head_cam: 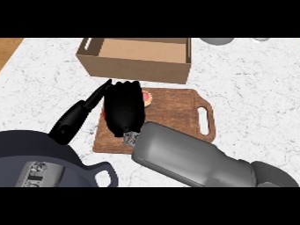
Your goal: Pick the tomato from the cutting board and place it in the cardboard box
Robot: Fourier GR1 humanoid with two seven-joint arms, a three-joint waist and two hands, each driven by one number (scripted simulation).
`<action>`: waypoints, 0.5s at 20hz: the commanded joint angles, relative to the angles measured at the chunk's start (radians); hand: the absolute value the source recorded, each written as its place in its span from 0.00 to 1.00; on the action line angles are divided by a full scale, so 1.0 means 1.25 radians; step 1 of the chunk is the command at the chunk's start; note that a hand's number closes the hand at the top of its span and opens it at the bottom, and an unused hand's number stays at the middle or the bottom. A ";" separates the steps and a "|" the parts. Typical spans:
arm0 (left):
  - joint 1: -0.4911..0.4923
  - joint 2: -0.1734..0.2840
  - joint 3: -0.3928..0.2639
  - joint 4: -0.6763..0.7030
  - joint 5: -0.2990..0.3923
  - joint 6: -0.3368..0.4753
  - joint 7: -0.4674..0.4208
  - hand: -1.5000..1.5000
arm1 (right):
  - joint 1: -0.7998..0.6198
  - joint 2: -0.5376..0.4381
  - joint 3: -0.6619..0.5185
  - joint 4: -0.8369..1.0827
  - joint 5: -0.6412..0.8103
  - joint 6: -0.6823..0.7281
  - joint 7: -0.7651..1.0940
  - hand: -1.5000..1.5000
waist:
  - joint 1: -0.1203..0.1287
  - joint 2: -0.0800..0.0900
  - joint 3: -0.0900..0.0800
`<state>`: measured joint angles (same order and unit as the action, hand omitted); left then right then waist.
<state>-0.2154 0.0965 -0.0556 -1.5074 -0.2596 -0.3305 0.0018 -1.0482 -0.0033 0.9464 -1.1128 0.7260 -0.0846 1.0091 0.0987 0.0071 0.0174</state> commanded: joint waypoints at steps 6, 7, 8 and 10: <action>-0.008 -0.073 -0.016 0.013 0.042 0.068 0.046 0.50 | -0.189 0.002 0.003 -0.131 -0.083 -0.065 0.121 1.00 | -0.030 -0.008 -0.015; -0.020 -0.048 0.006 0.016 0.042 0.042 0.033 0.50 | -0.224 0.002 -0.010 -0.123 -0.092 -0.072 0.128 1.00 | -0.027 -0.007 -0.016; 0.012 -0.072 -0.016 -0.006 0.028 0.068 0.048 0.50 | -0.244 0.002 -0.027 -0.123 -0.091 -0.075 0.137 1.00 | -0.025 -0.009 -0.015; -0.026 -0.037 0.026 0.010 0.063 0.043 0.052 0.50 | -0.252 0.002 -0.022 -0.129 -0.063 -0.103 0.187 1.00 | -0.040 -0.010 -0.015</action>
<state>-0.1982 0.1171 -0.0700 -1.4997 -0.2461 -0.3009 0.0113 -1.3001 -0.0091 0.9275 -1.2466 0.6332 -0.1322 1.0730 0.0709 -0.0038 0.0160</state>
